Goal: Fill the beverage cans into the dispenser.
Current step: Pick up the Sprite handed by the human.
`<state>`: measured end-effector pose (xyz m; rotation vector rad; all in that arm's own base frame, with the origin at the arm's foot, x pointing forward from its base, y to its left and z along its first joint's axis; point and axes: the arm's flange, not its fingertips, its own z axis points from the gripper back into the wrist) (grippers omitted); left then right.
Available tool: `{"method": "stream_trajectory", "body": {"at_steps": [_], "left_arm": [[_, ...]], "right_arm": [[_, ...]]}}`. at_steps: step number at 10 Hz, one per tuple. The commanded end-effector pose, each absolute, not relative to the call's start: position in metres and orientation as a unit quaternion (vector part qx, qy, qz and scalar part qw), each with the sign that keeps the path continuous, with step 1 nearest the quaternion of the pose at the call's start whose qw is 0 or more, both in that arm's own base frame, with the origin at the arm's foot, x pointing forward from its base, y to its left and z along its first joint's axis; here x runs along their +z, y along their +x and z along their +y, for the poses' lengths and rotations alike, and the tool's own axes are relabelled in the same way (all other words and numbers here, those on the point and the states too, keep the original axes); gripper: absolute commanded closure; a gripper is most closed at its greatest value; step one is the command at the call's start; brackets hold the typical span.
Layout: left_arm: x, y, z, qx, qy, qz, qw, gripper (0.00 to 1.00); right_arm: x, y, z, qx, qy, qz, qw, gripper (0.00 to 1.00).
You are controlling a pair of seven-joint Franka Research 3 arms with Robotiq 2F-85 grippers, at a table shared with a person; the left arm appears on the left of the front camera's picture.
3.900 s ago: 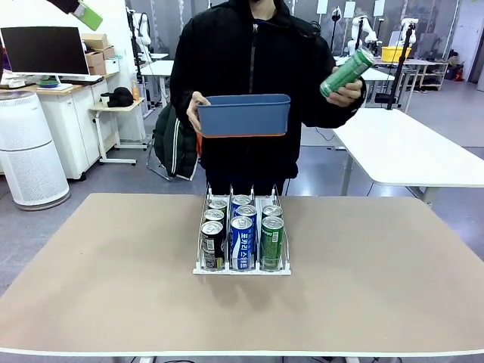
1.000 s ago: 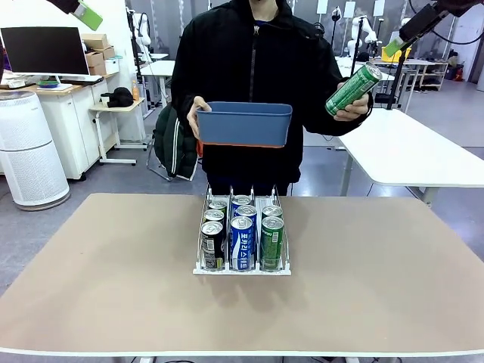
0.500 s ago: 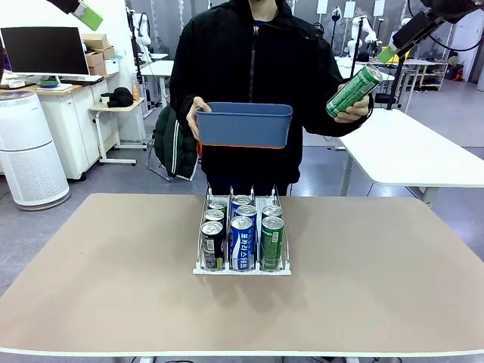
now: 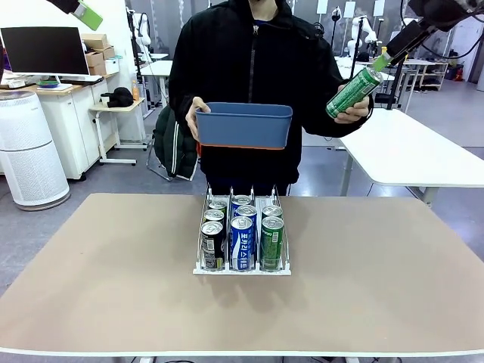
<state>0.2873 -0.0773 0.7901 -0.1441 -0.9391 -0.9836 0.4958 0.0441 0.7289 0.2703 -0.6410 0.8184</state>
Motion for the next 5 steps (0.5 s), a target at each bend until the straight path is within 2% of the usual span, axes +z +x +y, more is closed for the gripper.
{"method": "stream_trajectory", "body": {"at_steps": [1,5], "left_arm": [[0.7891,0.2876,-0.0764,-0.457,-0.072,-0.432,0.774,0.0],[0.7891,0.2876,-0.0764,-0.457,-0.072,-0.432,0.774,0.0]], "right_arm": [[0.7256,0.4988,0.0479,0.405,0.14,-0.292,0.855,0.0],[0.7174,0.4972,0.0539,0.415,0.153,-0.285,0.85,0.0]]}}
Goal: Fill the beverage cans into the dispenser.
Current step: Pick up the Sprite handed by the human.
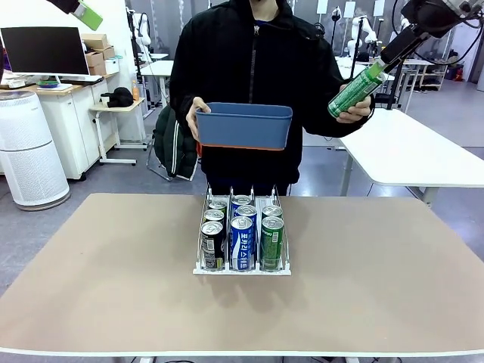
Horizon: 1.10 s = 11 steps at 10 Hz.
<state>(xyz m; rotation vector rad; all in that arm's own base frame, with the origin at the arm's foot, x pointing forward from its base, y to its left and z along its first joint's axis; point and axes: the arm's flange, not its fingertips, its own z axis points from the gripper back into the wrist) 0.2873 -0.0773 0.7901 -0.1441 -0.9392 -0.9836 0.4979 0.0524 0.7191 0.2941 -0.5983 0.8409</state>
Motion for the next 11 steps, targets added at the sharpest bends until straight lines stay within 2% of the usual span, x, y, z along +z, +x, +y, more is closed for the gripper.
{"method": "stream_trajectory", "body": {"at_steps": [1,11], "left_arm": [[0.789,0.288,-0.076,-0.457,-0.072,-0.432,0.774,0.0],[0.789,0.288,-0.076,-0.457,-0.072,-0.432,0.774,0.0]], "right_arm": [[0.714,0.497,0.056,0.416,0.153,-0.283,0.851,0.0],[0.693,0.51,0.073,0.435,0.168,-0.283,0.839,0.0]]}}
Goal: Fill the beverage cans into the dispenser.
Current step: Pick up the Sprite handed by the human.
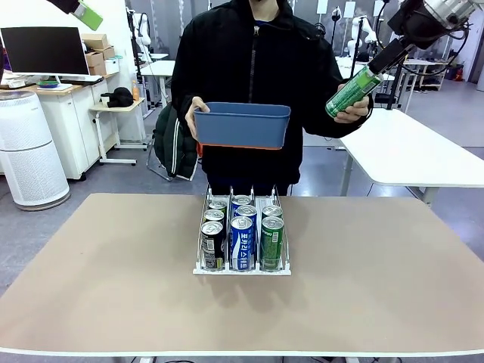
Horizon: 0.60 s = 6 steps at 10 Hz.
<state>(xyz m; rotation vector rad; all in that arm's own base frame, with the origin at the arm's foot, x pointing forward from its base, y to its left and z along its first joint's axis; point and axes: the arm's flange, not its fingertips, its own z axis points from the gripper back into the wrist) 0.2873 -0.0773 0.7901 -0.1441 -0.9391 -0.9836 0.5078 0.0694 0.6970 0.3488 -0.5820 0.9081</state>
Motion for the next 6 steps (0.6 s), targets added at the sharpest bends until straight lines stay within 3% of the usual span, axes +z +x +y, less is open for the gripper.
{"method": "stream_trajectory", "body": {"at_steps": [1,2,3,4,5,6], "left_arm": [[0.7891,0.2876,-0.0764,-0.457,-0.072,-0.432,0.774,0.0],[0.7891,0.2876,-0.0764,-0.457,-0.072,-0.432,0.774,0.0],[0.7891,0.2876,-0.0764,-0.457,-0.072,-0.432,0.774,0.0],[0.7891,0.2876,-0.0764,-0.457,-0.072,-0.432,0.774,0.0],[0.7891,0.2876,-0.0764,-0.457,-0.072,-0.432,0.774,0.0],[0.7891,0.2876,-0.0764,-0.457,-0.072,-0.432,0.774,0.0]], "right_arm": [[0.6907,0.51,0.0721,0.441,0.151,-0.286,0.837,0.2],[0.6913,0.5105,0.0708,0.439,0.149,-0.288,0.838,0.2],[0.6914,0.5099,0.0713,0.438,0.149,-0.291,0.837,0.4],[0.6911,0.51,0.0721,0.435,0.15,-0.293,0.838,0.22],[0.6915,0.5104,0.0721,0.431,0.149,-0.297,0.839,0.6],[0.6918,0.511,0.0721,0.431,0.148,-0.297,0.839,0.42]]}}
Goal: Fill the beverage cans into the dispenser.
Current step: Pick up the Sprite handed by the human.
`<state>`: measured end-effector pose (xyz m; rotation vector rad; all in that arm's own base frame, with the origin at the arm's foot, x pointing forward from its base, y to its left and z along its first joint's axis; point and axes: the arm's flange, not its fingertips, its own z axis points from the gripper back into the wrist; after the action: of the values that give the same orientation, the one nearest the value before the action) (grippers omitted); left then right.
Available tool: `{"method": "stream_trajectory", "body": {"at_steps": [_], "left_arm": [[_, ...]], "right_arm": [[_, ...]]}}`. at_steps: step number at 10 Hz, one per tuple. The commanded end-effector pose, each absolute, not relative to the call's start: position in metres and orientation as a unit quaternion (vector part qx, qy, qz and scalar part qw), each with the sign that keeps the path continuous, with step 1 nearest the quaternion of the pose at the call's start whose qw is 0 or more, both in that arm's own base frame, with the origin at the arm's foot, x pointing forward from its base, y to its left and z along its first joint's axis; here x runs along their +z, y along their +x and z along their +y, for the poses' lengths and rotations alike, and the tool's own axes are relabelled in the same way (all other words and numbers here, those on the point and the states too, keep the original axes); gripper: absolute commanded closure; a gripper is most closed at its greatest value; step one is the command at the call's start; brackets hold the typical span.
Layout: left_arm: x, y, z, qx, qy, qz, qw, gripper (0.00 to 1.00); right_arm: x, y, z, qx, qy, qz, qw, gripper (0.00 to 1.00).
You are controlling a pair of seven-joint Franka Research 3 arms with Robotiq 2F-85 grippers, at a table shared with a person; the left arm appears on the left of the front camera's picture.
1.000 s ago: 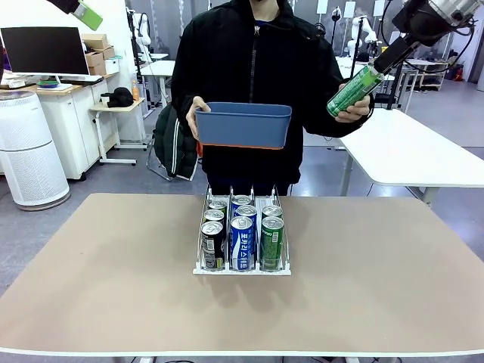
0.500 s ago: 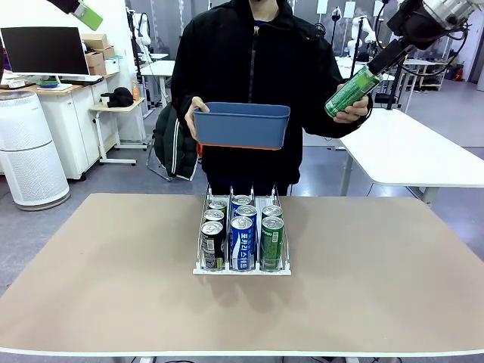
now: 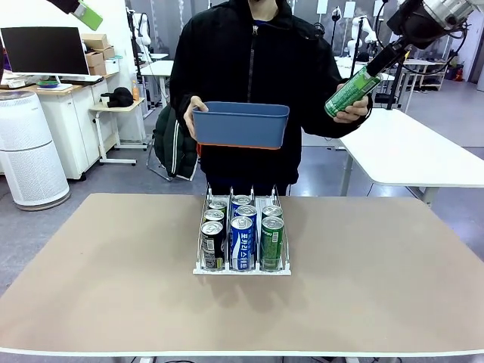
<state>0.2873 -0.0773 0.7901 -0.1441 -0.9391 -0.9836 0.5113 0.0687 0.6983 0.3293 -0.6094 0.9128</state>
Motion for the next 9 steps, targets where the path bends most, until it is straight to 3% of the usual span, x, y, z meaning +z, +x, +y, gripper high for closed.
{"method": "stream_trajectory", "body": {"at_steps": [1,2,3,4,5,7,8,9], "left_arm": [[0.7891,0.2876,-0.0764,-0.457,-0.072,-0.432,0.774,0.0],[0.7891,0.2876,-0.0764,-0.457,-0.072,-0.432,0.774,0.0],[0.7891,0.2876,-0.0764,-0.457,-0.072,-0.432,0.774,0.0],[0.7891,0.2876,-0.0764,-0.457,-0.072,-0.432,0.774,0.0],[0.7891,0.2876,-0.0764,-0.457,-0.072,-0.432,0.774,0.0],[0.7891,0.2876,-0.0764,-0.457,-0.072,-0.432,0.774,0.0],[0.7891,0.2876,-0.0764,-0.457,-0.072,-0.432,0.774,0.0],[0.7891,0.2876,-0.0764,-0.457,-0.072,-0.432,0.774,0.0]], "right_arm": [[0.6914,0.5112,0.0731,0.432,0.146,-0.297,0.839,0.8],[0.6906,0.5111,0.0738,0.436,0.146,-0.296,0.837,0.62],[0.6911,0.5106,0.0736,0.441,0.142,-0.297,0.835,1.0],[0.6913,0.5095,0.0733,0.445,0.14,-0.295,0.834,0.82],[0.6908,0.5093,0.0731,0.449,0.141,-0.292,0.833,1.0],[0.6894,0.5091,0.0731,0.46,0.139,-0.277,0.832,1.0],[0.6891,0.5101,0.073,0.458,0.14,-0.274,0.834,0.62],[0.6893,0.5089,0.0768,0.454,0.139,-0.269,0.838,0.62]]}}
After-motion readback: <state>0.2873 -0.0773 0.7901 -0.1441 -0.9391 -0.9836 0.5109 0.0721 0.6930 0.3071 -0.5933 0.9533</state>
